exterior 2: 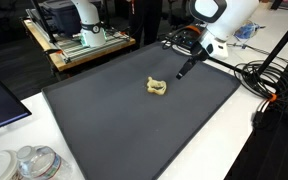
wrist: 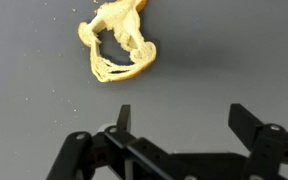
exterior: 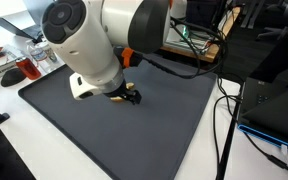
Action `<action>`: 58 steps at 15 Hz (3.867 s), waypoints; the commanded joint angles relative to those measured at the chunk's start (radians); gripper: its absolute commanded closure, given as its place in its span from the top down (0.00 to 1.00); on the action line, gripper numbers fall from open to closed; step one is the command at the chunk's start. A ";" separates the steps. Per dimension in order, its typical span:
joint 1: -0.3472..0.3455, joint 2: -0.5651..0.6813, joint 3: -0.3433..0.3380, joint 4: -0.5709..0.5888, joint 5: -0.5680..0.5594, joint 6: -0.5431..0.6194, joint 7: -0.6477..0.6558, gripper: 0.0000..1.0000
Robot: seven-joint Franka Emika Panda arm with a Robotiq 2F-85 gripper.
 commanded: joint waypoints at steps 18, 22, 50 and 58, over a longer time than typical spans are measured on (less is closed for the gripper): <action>0.184 -0.234 -0.120 -0.332 -0.154 0.192 0.559 1.00; 0.158 -0.347 -0.093 -0.501 -0.177 0.339 0.514 1.00; -0.259 -0.501 0.067 -1.057 0.166 0.870 -0.295 1.00; -0.250 -0.501 0.060 -1.057 0.136 0.862 -0.286 1.00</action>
